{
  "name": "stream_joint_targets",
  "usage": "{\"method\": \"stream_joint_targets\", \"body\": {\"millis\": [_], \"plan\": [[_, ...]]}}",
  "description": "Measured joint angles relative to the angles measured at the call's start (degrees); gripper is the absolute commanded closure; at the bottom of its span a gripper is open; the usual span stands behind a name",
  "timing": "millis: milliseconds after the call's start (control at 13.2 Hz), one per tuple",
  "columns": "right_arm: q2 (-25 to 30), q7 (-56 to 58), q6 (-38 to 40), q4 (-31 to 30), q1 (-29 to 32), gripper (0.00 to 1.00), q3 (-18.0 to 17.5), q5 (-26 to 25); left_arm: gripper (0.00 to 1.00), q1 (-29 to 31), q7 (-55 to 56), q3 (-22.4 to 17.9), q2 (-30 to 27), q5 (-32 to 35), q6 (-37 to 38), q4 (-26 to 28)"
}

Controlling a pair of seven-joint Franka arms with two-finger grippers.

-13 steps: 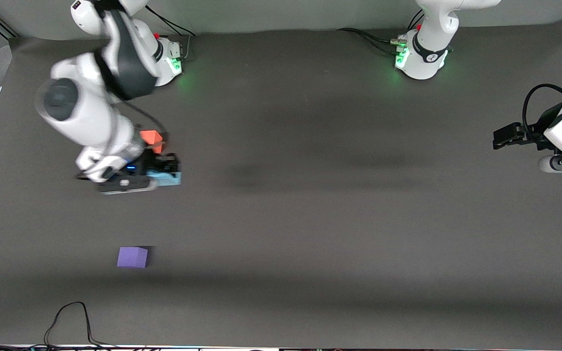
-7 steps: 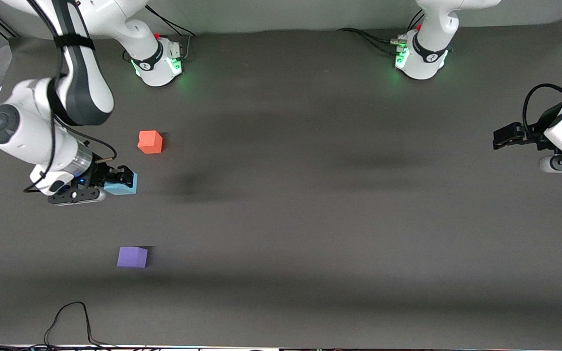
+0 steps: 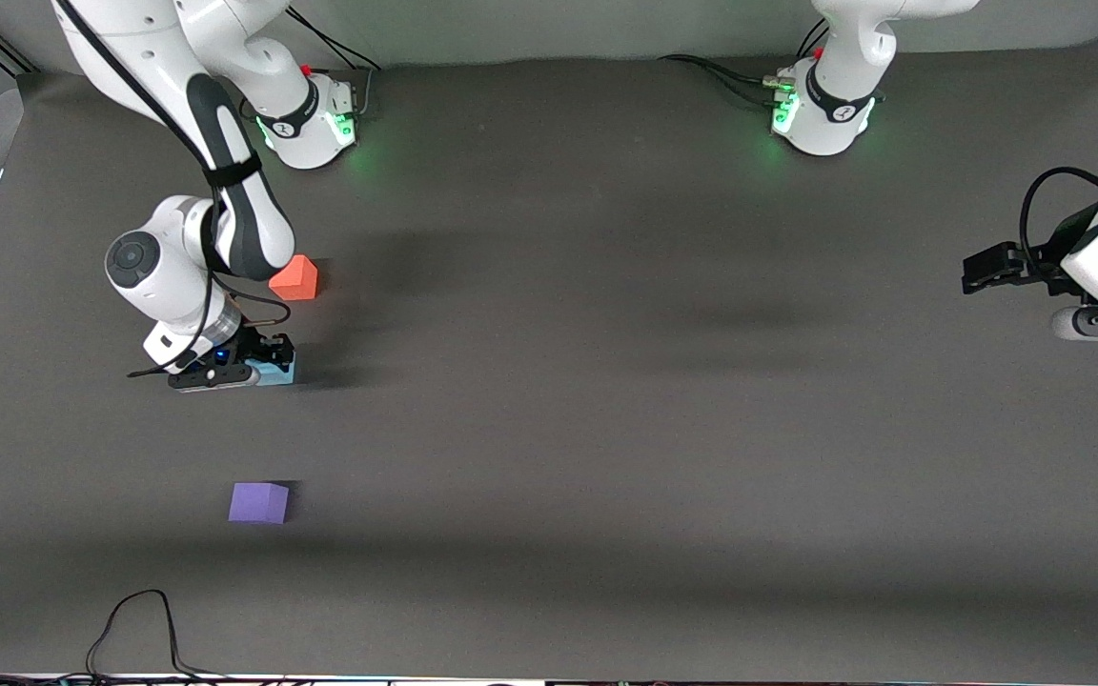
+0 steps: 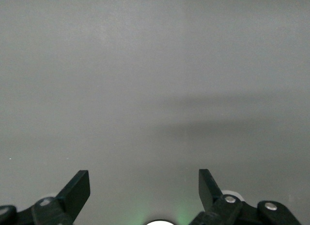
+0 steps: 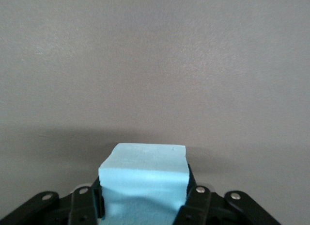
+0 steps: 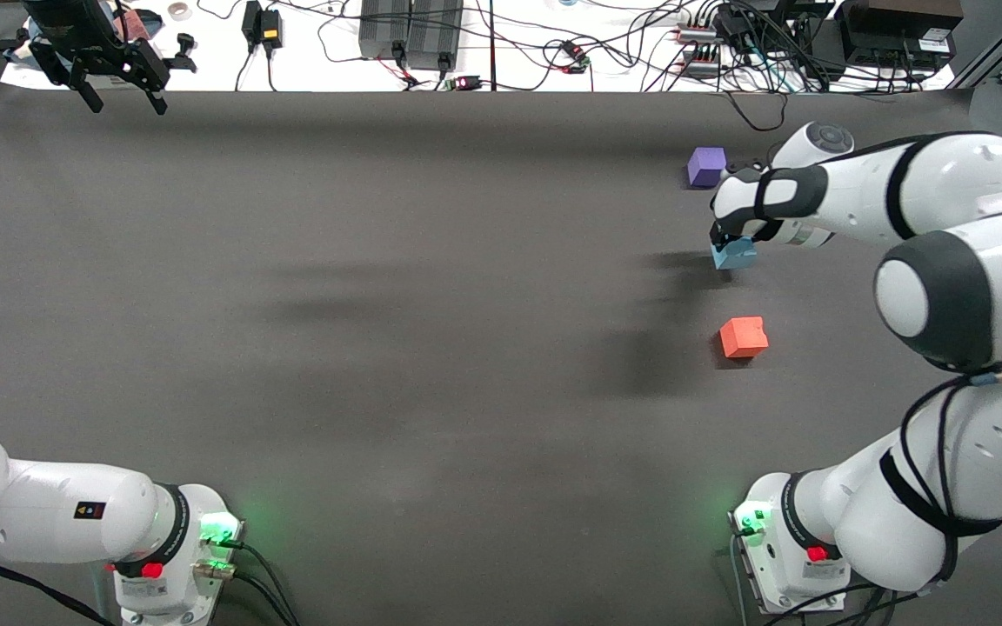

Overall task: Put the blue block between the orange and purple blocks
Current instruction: 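Lower the blue cube between the orange and purple cubes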

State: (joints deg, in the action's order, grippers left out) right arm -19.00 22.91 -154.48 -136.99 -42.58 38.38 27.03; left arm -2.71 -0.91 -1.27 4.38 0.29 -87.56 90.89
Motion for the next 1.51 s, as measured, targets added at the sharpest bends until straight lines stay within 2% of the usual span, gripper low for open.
{"method": "stream_joint_targets", "body": {"millis": [227, 303, 378, 454, 530, 1059, 1286, 1514], "plan": [[-4.18, 15.32, -1.01, 0.50, -0.30, 0.63, -0.49, 17.84, 0.00, 0.00, -0.01, -0.01, 0.00, 0.00, -0.82, -0.04], [-5.02, 17.94, -1.60, 0.78, -0.75, 0.63, -0.59, 21.09, 0.00, 0.00, -0.02, -0.01, 0.00, 0.00, -0.85, -0.04], [-5.13, 18.69, -1.93, 0.79, -1.16, 0.61, -0.42, 22.28, 0.00, 0.00, -0.02, -0.01, 0.01, 0.00, -0.85, -0.04], [-5.16, 18.75, -1.94, 0.86, -1.25, 0.37, -0.41, 22.47, 0.00, 0.00, -0.02, -0.03, 0.02, 0.00, -0.86, -0.04], [-5.20, 18.75, -1.94, 0.95, -1.31, 0.00, -0.44, 22.52, 0.00, 0.00, -0.02, -0.04, 0.05, 0.00, -0.86, -0.04], [-5.77, 18.75, -1.37, 2.70, -1.99, 0.00, -0.97, 23.68, 0.00, 0.00, -0.04, -0.05, 0.19, 0.00, -0.86, -0.04], [-5.17, 18.75, 1.57, 4.61, -2.05, 0.00, -0.42, 23.25, 0.00, 0.00, -0.04, -0.05, 0.22, 0.00, -0.86, -0.04], [-4.89, 17.85, 8.62, 8.89, -2.12, 0.00, 2.52, 18.97, 0.00, 0.00, -0.04, -0.05, 0.24, 0.00, -0.87, -0.04]]}}
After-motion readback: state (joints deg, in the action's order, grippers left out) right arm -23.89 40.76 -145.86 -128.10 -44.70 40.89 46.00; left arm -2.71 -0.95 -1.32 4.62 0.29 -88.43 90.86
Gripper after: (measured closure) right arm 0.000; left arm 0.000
